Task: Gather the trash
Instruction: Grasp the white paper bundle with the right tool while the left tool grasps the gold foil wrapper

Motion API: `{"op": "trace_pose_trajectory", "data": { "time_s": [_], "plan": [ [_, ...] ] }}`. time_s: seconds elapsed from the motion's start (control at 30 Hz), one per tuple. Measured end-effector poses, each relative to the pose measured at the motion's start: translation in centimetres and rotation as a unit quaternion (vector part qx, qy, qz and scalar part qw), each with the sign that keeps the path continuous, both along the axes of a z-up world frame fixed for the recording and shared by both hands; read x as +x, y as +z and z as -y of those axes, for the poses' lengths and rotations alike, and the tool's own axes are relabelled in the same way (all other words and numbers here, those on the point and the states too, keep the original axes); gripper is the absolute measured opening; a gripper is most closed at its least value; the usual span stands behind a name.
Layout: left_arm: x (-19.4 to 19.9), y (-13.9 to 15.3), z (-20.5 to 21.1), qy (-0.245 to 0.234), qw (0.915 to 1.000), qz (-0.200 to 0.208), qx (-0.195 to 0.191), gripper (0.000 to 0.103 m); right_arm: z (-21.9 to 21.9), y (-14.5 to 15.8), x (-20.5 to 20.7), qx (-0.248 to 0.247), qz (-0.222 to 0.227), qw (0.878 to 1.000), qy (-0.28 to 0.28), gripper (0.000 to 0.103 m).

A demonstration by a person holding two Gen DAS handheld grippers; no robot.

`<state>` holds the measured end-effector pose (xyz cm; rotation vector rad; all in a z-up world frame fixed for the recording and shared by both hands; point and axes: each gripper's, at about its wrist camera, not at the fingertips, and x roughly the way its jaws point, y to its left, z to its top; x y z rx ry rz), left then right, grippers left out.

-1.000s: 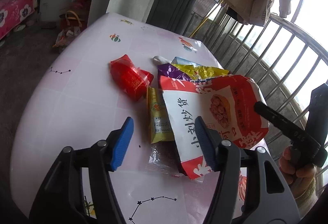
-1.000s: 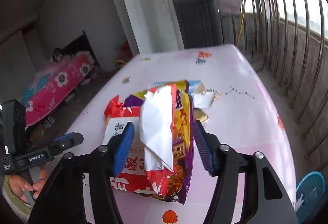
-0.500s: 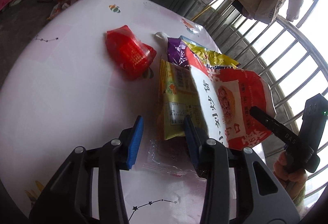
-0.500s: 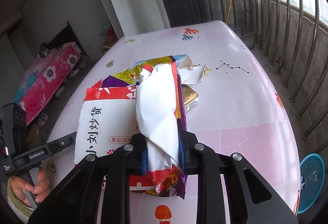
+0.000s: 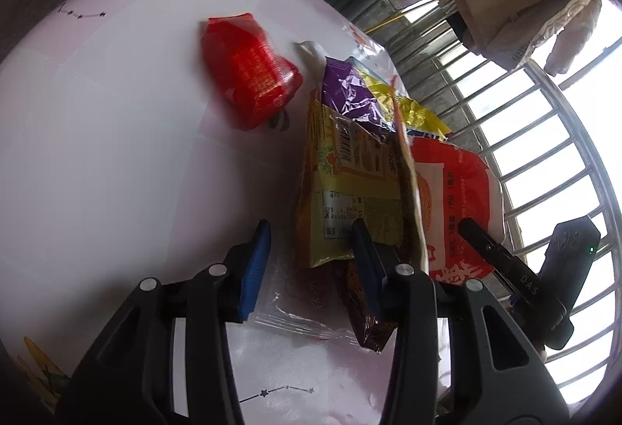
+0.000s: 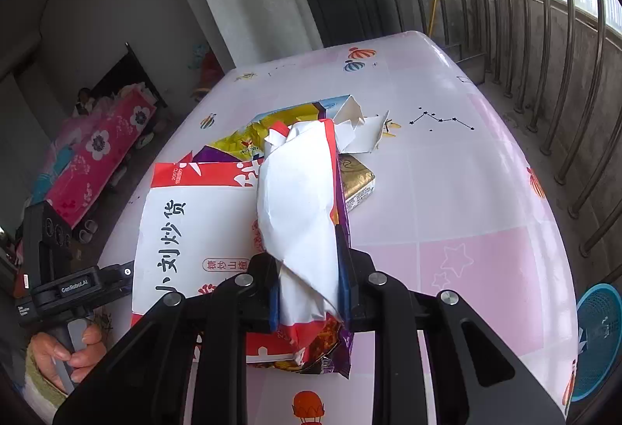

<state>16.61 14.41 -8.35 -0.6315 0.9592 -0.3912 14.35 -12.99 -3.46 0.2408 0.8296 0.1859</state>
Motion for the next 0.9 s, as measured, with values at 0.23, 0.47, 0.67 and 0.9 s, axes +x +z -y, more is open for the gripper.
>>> {"op": "trace_pose_trajectory", "data": {
  "time_s": [0.23, 0.47, 0.67, 0.9],
  "plan": [
    [0.22, -0.12, -0.96, 0.020, 0.9995, 0.010, -0.022, 0.053, -0.04, -0.02, 0.18, 0.001, -0.002, 1.000, 0.001, 0.022],
    [0.84, -0.15, -0.69, 0.012, 0.9995, 0.015, -0.026, 0.052, -0.24, 0.03, 0.32, 0.000, -0.003, 1.000, 0.002, 0.022],
    [0.69, -0.27, -0.24, -0.001, 0.9992, 0.018, -0.035, 0.037, -0.29, 0.02, 0.33, 0.000, -0.003, 1.000, 0.002, 0.022],
    [0.27, 0.17, -0.31, 0.002, 0.9990, 0.031, -0.032, 0.026, -0.23, 0.05, 0.32, 0.003, -0.003, 1.000, 0.003, 0.022]
  ]
}}
